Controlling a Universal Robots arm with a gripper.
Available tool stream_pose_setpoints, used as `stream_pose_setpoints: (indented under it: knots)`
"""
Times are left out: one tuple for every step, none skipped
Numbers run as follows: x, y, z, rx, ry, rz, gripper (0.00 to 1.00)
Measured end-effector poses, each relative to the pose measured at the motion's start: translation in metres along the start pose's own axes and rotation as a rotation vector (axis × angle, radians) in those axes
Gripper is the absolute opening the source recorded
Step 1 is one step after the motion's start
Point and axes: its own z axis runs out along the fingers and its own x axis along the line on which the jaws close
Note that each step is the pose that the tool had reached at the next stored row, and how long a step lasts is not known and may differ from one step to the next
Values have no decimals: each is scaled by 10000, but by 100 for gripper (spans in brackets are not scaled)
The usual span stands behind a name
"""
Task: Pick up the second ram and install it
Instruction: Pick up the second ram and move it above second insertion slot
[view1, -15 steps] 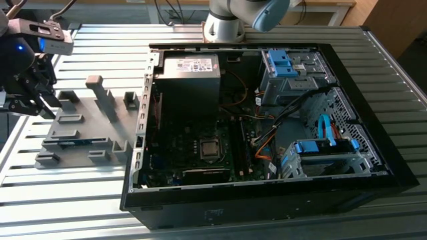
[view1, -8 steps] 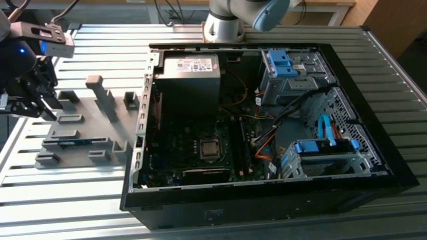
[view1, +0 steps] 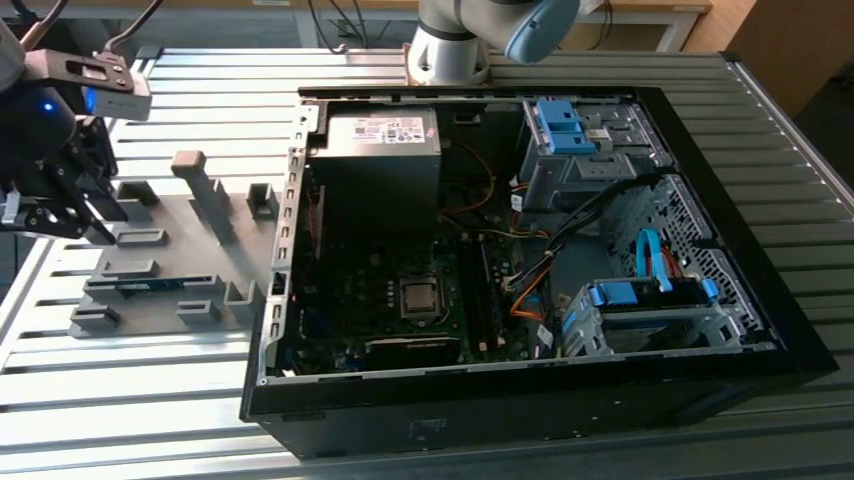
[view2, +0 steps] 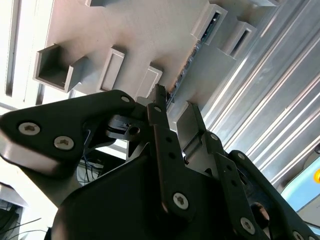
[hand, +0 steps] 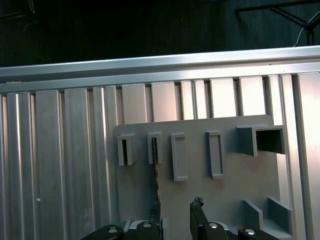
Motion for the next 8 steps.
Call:
stream_pose_setpoints:
  knots:
    - [2, 0, 7, 0, 0, 0, 37]
    - [3, 0, 15, 0, 1, 0, 37]
    - [5, 0, 22, 0, 1, 0, 37]
    - [6, -1, 31, 1, 1, 0, 37]
    - [8, -1, 40, 1, 1, 1, 37]
    - [10, -1, 51, 0, 1, 0, 37]
    - [11, -1, 61, 0, 1, 1, 37]
    - [12, -1, 72, 1, 0, 0, 37]
